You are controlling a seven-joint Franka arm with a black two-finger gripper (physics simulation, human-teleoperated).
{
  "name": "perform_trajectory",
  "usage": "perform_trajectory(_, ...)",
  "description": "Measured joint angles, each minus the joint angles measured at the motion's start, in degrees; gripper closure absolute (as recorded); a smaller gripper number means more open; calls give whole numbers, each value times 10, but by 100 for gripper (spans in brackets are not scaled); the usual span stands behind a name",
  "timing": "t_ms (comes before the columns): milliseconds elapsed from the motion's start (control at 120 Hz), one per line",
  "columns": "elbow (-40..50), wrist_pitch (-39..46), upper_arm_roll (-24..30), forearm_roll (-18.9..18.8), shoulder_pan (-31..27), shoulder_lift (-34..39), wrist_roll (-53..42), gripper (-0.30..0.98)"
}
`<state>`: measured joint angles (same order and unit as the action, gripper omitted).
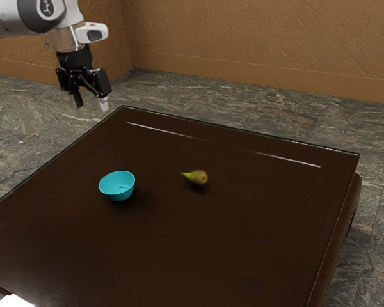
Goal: Place the pear in the bowl.
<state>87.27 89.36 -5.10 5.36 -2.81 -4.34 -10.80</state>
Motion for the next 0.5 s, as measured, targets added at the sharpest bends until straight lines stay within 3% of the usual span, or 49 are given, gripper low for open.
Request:
perform_trajectory(167, -4, 25, 0, 1, 4, -13, 0, 2)
perform_trajectory(350, -167, 57, -1, 4, 89, -193, 88, 2)
perform_trajectory(500, -291, 63, 1, 6, 121, -333, 231, 2)
